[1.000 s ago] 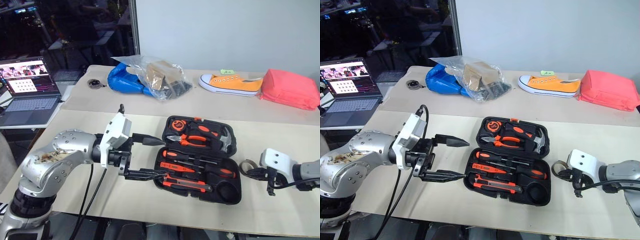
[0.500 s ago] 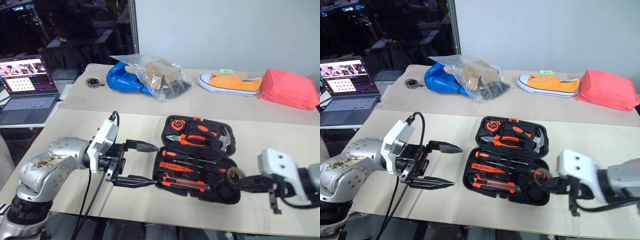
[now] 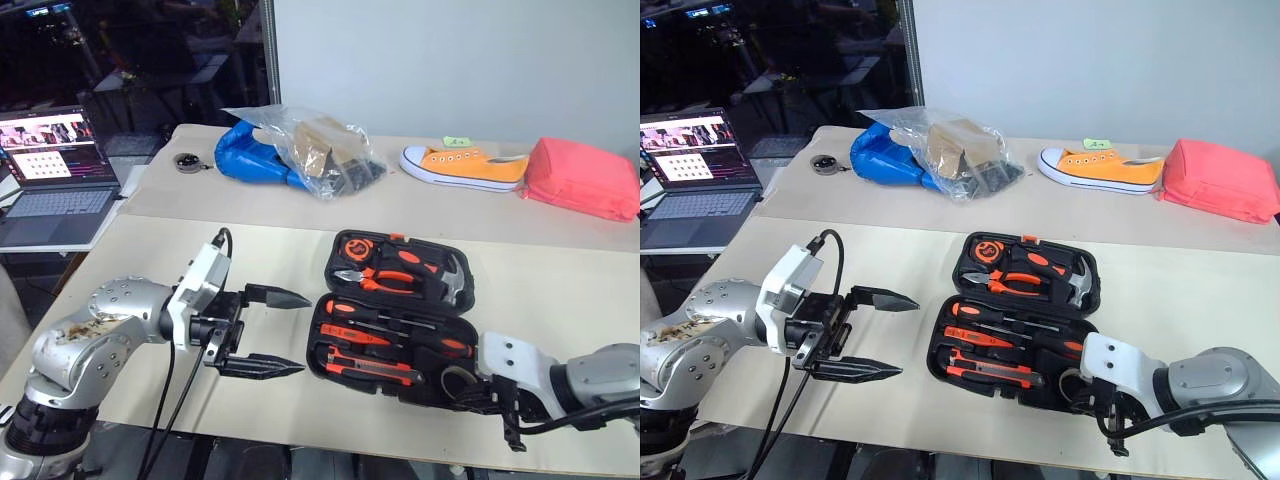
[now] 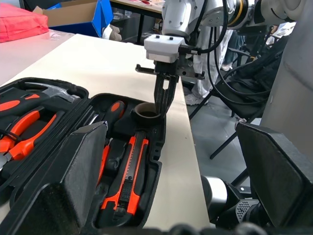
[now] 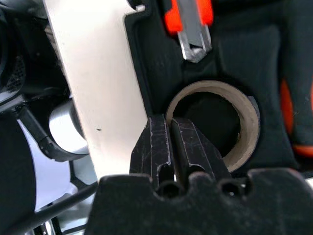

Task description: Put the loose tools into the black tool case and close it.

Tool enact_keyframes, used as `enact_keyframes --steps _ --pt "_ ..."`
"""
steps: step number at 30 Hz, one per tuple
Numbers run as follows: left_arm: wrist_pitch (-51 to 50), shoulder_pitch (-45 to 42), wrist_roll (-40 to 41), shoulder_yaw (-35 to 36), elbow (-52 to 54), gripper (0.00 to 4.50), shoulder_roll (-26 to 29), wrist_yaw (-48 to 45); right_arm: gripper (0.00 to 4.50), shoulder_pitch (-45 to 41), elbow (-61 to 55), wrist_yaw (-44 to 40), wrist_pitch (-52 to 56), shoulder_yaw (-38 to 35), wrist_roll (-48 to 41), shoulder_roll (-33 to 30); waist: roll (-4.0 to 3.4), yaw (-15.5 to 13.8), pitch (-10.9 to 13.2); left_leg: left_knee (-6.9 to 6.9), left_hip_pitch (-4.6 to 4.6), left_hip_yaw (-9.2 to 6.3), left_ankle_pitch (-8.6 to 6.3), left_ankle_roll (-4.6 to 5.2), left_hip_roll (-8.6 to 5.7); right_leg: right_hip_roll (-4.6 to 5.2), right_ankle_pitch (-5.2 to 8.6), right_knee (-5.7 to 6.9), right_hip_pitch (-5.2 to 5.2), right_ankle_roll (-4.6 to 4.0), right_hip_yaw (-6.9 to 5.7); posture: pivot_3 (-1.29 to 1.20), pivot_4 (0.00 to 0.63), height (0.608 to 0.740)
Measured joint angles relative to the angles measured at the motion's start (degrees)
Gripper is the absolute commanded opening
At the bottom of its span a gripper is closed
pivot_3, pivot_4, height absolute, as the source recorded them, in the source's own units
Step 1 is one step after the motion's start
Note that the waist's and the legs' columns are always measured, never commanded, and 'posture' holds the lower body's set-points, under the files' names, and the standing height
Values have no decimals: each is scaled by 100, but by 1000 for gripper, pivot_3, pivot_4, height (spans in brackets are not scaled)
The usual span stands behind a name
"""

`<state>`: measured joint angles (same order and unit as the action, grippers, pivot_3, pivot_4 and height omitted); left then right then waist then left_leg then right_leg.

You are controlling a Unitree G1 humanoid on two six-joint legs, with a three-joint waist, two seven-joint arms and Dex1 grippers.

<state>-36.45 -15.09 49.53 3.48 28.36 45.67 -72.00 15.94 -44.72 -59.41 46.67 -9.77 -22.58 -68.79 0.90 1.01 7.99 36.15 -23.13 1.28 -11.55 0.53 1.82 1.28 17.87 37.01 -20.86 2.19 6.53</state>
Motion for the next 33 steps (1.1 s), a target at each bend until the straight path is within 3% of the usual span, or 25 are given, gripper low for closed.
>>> enact_keyframes --steps 5,6,7,10,14,16,19,24,27,33 --pt "29 14 -3 0 -5 4500 -1 6 39 -287 175 61 -37 384 39 4 0 -3 0 -3 1 -1 0 0 1 -2 1 0 -2 -1 -2 0 150 740" --pt "33 44 -3 1 -2 4500 0 8 722 -370 202 26 -55 456 37 -4 0 -1 0 -3 1 0 0 0 1 -2 1 0 -2 -2 -1 0 150 740" --pt "43 100 -5 2 -1 4500 1 7 877 -408 228 5 -113 465 44 -6 0 3 0 -5 0 1 0 0 1 -2 1 0 -5 -2 0 0 150 740" --pt "106 307 -18 3 -32 4500 1 1 1910 -415 271 13 -286 439 121 -8 0 -3 0 -7 -4 -1 0 0 1 -2 -1 1 -10 -8 -1 0 150 740" --pt "117 469 -45 161 -198 4500 -99 381 1910 -378 224 -17 -349 -148 -169 362 1 -19 0 -6 -11 -5 0 0 1 -2 -11 3 -15 -26 -4 0 150 740" --pt "27 439 -114 234 -294 4500 -466 1080 1910 -635 195 123 -222 -548 -542 723 2 -22 1 3 -10 -6 0 0 -1 1 -13 8 -9 -25 -4 0 150 740" --pt "-666 -183 -319 80 -527 4500 -1204 2747 1910 -1861 393 877 461 -792 -1163 1401 19 -17 10 21 -6 -19 5 1 -3 -5 -29 7 7 -2 -5 0 150 740" --pt "-2050 -1591 -770 -253 -1615 4500 -1790 4392 1910 -3406 1546 2125 1901 -503 -1202 1787 14 1 7 17 15 -29 20 5 -22 -13 -42 7 17 2 -4 0 150 740" --pt "-2253 -2241 -1143 -641 -2331 4500 -2198 4730 1910 -3801 2446 2719 2300 -189 -871 1946 8 -20 3 6 -6 -24 24 7 -37 -7 -54 8 -12 -20 0 0 150 740" --pt "-2337 -3286 -1689 -672 -4141 4500 -3028 5130 1910 -4346 3330 3380 2805 -71 -515 2268 -8 -23 -7 -20 -122 -23 36 -10 -53 1 -53 59 -146 -19 15 0 150 740"
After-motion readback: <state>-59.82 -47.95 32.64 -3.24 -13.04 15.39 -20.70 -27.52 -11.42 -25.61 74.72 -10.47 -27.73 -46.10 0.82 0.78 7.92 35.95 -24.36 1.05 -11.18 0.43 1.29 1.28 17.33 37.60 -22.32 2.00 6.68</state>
